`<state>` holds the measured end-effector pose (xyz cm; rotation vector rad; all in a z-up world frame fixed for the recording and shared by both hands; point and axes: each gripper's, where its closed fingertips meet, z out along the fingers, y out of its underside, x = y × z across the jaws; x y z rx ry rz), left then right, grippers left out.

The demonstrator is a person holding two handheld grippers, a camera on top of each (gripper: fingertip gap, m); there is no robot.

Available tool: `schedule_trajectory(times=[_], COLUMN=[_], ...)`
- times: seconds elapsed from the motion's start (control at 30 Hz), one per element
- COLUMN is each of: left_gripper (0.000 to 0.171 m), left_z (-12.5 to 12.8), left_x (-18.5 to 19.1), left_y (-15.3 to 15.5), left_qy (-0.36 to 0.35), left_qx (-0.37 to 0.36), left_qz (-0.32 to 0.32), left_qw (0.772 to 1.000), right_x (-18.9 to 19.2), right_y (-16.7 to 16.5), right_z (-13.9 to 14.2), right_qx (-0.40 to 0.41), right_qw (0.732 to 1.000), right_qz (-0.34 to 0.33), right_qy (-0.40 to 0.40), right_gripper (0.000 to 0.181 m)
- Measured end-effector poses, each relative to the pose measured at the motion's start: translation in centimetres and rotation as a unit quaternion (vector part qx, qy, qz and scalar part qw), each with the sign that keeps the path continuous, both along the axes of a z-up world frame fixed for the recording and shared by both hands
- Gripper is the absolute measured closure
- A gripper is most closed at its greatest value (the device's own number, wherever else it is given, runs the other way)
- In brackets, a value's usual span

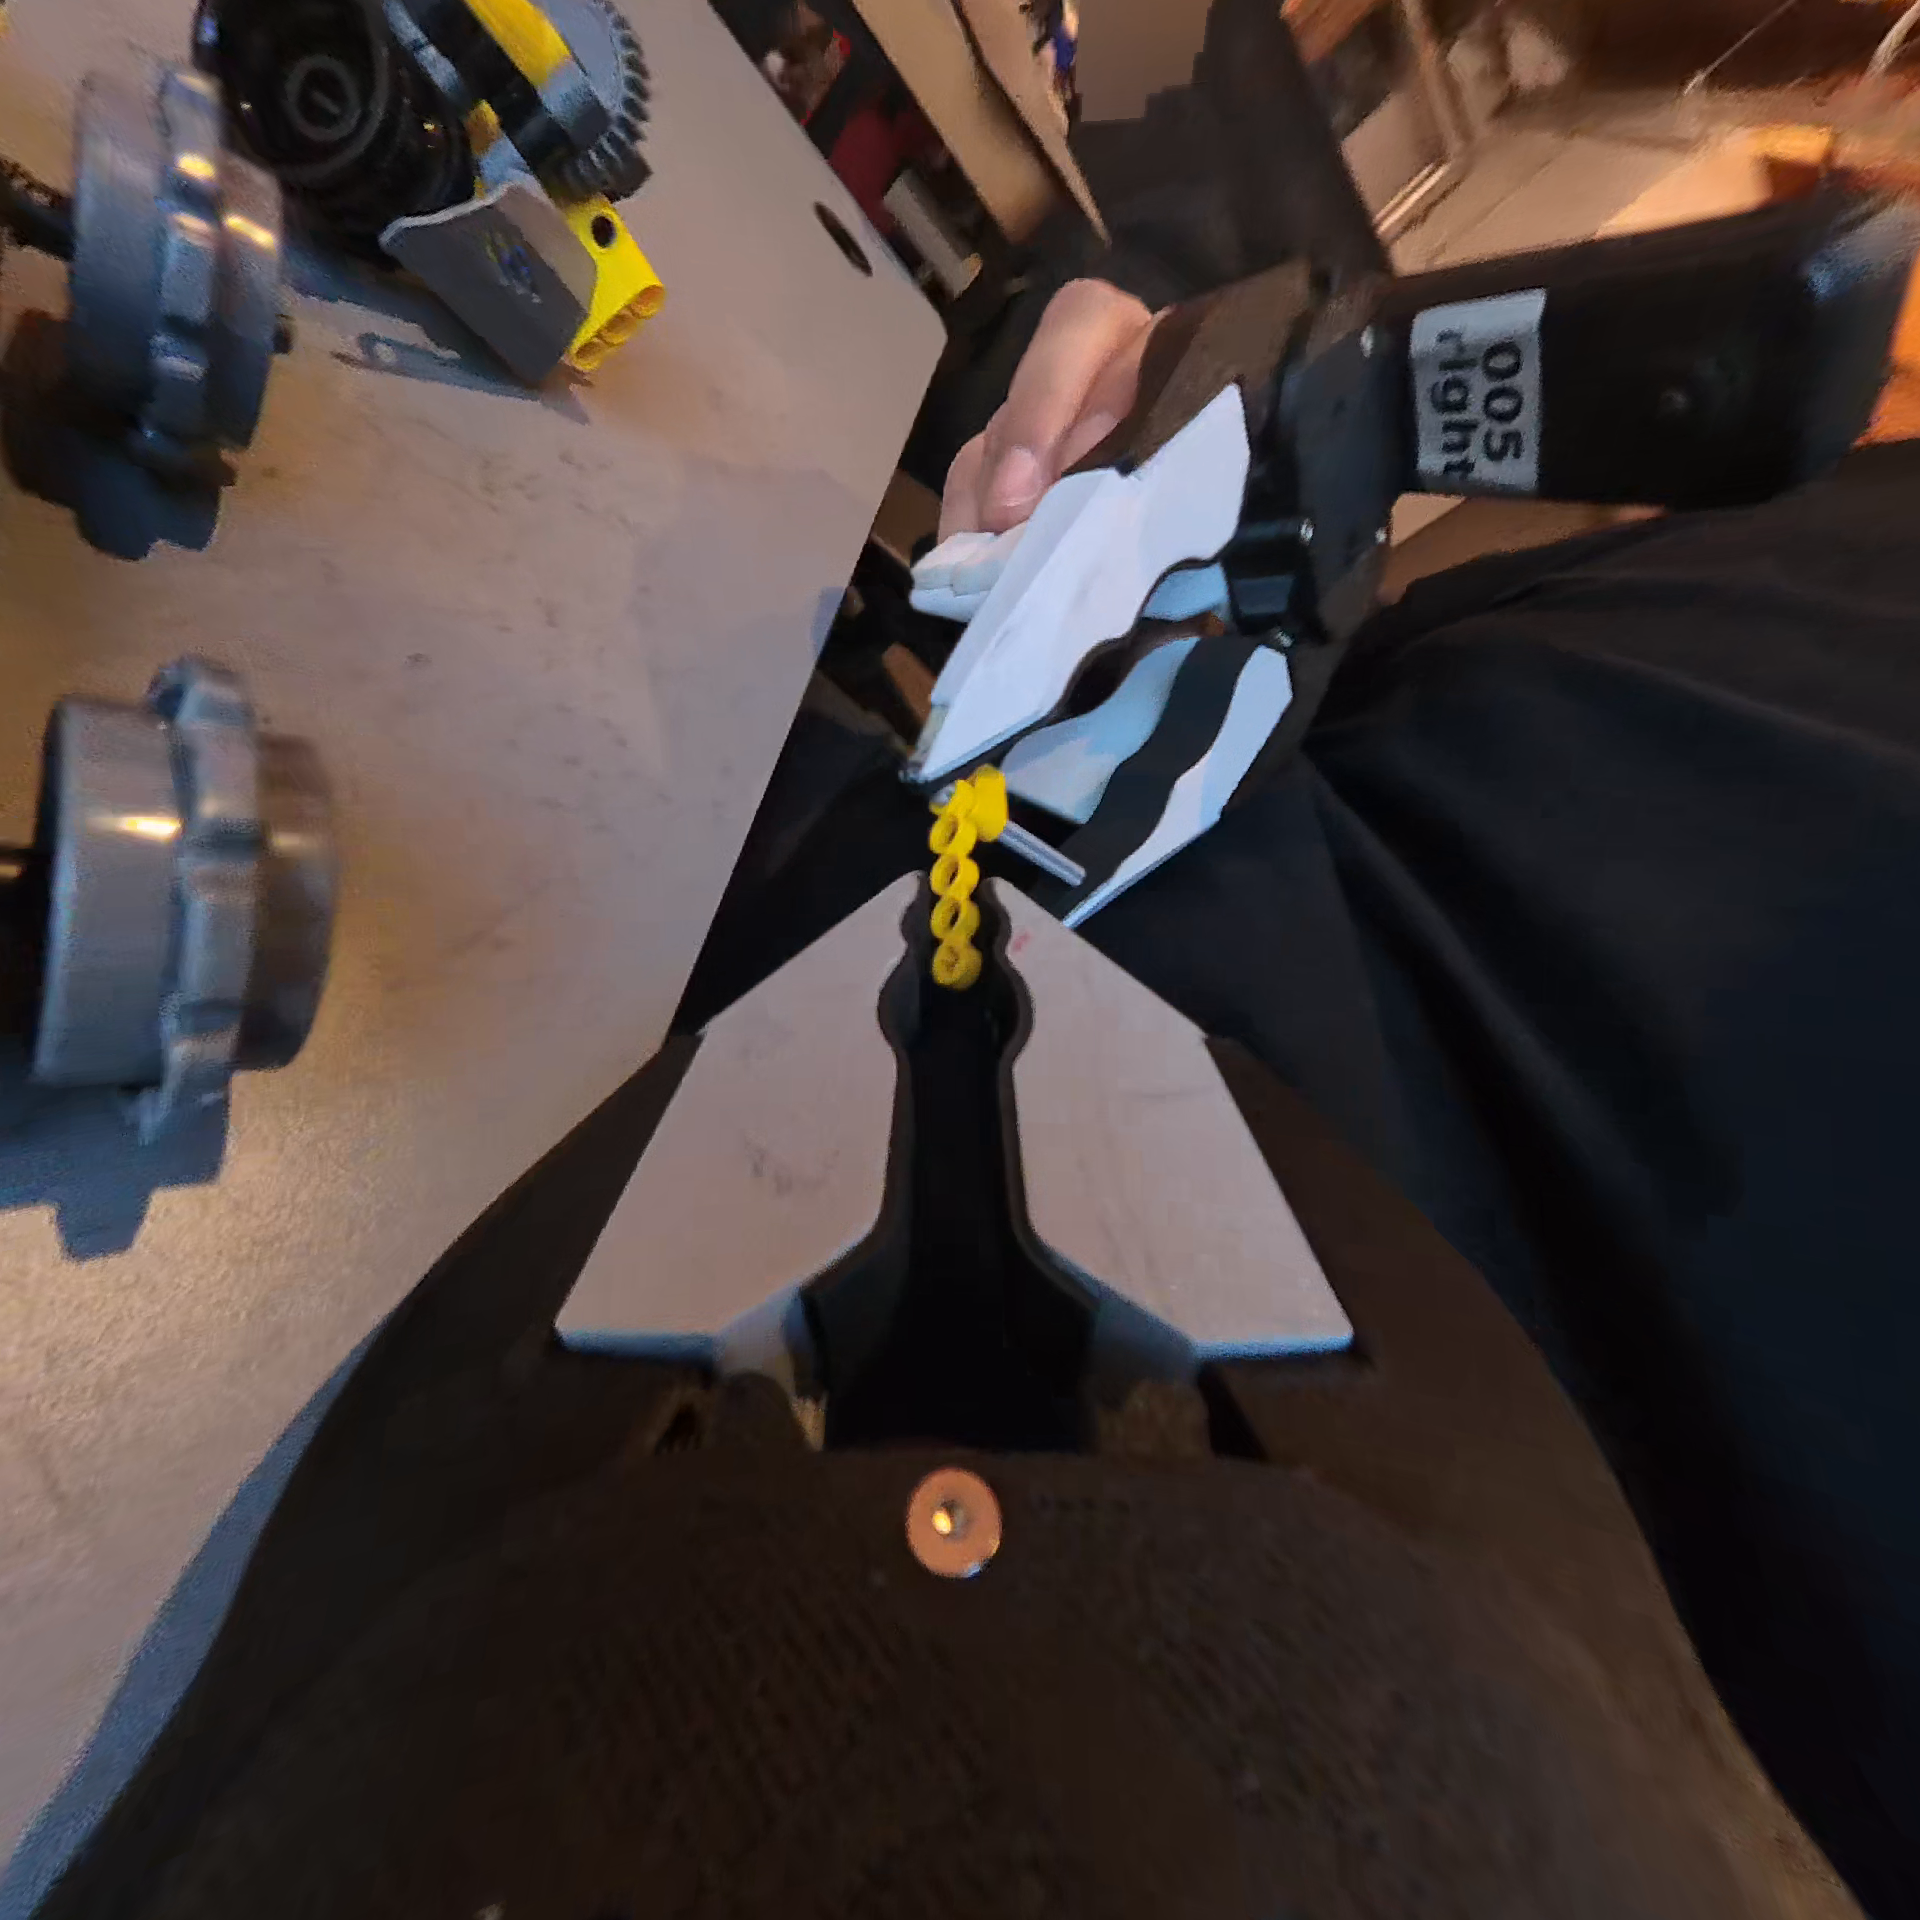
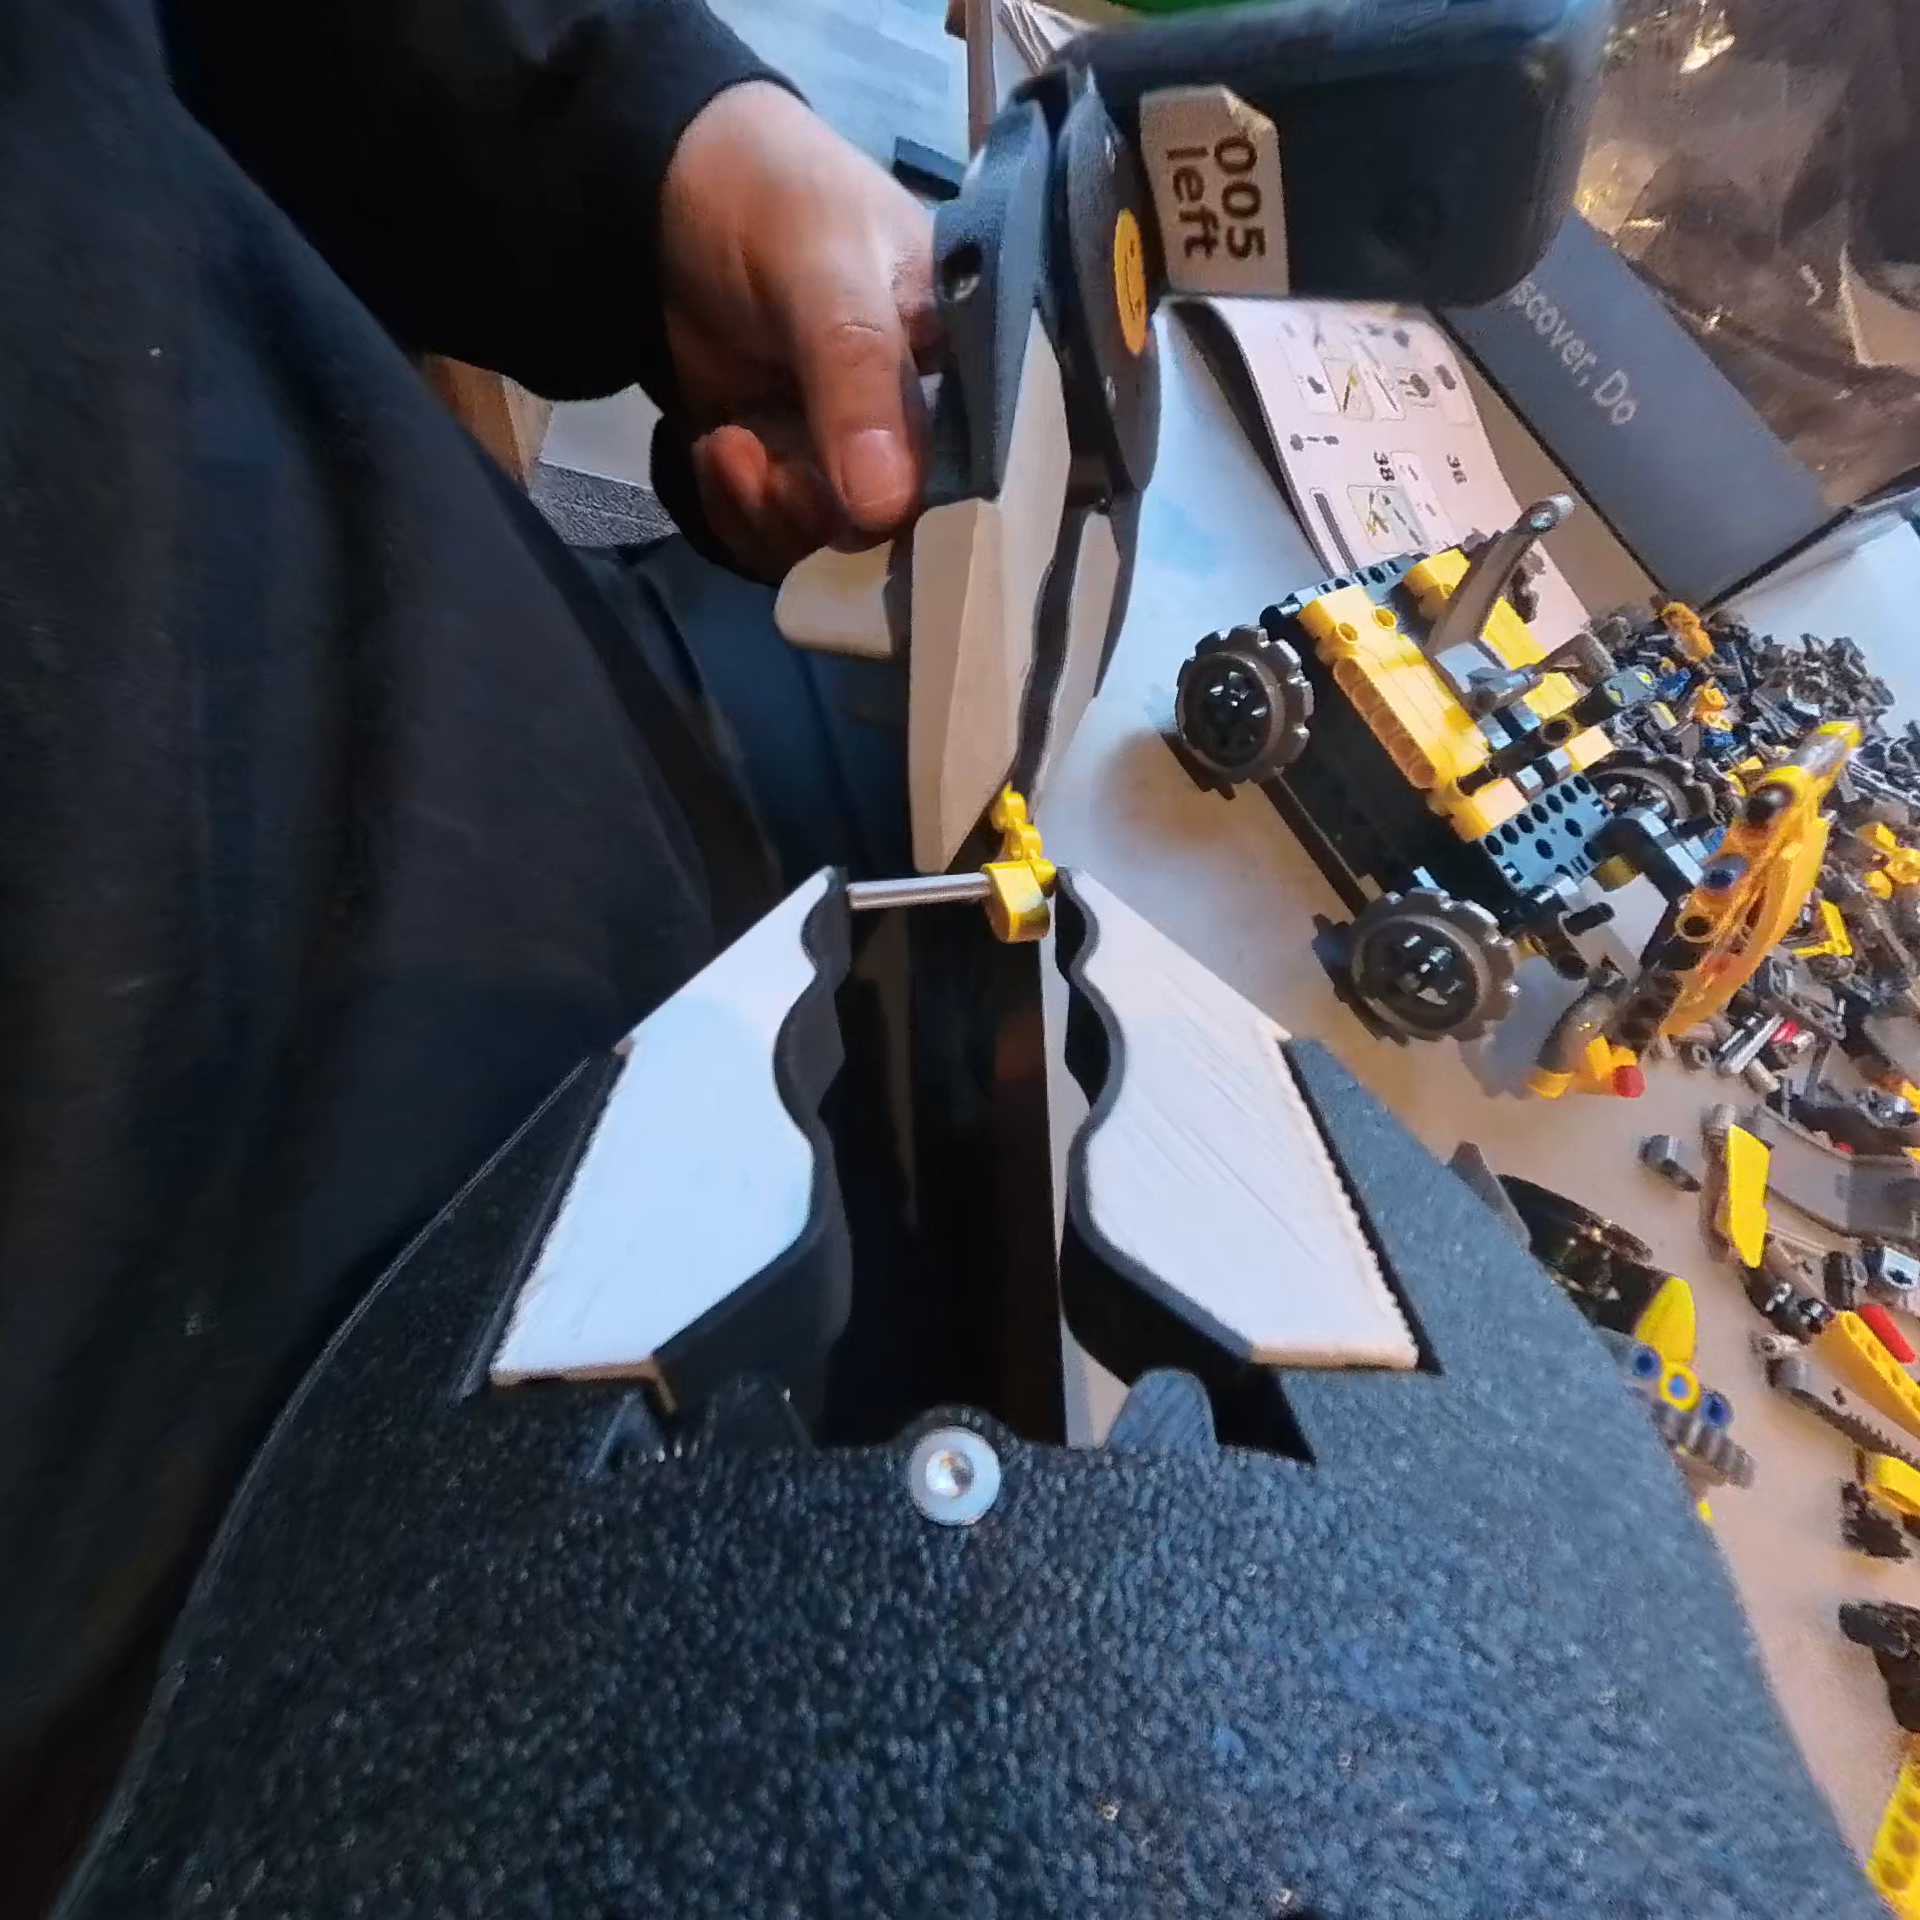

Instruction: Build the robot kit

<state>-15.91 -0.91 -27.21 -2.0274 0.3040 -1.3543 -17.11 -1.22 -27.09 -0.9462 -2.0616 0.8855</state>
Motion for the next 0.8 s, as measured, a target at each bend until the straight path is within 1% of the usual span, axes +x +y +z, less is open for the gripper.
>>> schedule_trajectory(times=[0.17,0.23,0.3,0.37,0.47,0.53,0.6,0.67,0.73,0.8], left_gripper=[0.157,0.15,0.147,0.148,0.155,0.165,0.17,0.17,0.17,0.161], left_z=[-0.6,-0.5,-0.1,0.1,-0.2,-0.6,-0.7,-0.7,-0.4,-0.2], left_x=[-0.1,-0.9,-1.8,-2.5,-2.5,-2.1,-1.8,-1.7,-1.6,-1.7], left_y=[0.6,1.0,1.3,1.4,1.3,1.2,1.1,1.2,1.2,1.5], left_qy=[0.098,0.133,0.168,0.218,0.298,0.34,0.36,0.372,0.369,0.36], left_qx=[0.043,0.059,0.079,0.101,0.134,0.152,0.17,0.182,0.188,0.179], left_qz=[0.02,0.042,0.063,0.073,0.055,0.039,0.037,0.041,0.045,0.056], left_qw=[0.994,0.989,0.981,0.968,0.943,0.927,0.917,0.909,0.909,0.914], right_x=[-0.4,-0.4,-0.3,-0.2,-0.3,-0.4,-0.4,-0.3,-0.2,0.0], right_y=[0.3,0.5,0.6,0.6,0.5,0.4,0.4,0.4,0.5,0.4], right_z=[-0.4,-0.6,-0.7,-0.7,-0.5,-0.6,-0.7,-0.7,-0.6,-0.5], right_qx=[0.027,0.04,0.043,0.041,0.042,0.044,0.047,0.047,0.042,0.039], right_qw=[1.0,0.999,0.999,0.999,0.999,0.999,0.999,0.999,0.999,0.999], right_qz=[-0.006,-0.009,-0.01,-0.009,-0.006,-0.007,-0.01,-0.013,-0.017,-0.016], right_qy=[0.005,0.003,0.001,0.002,0.006,0.006,0.008,0.009,0.013,0.017], right_gripper=[0.142,0.142,0.142,0.142,0.142,0.142,0.143,0.142,0.143,0.143])
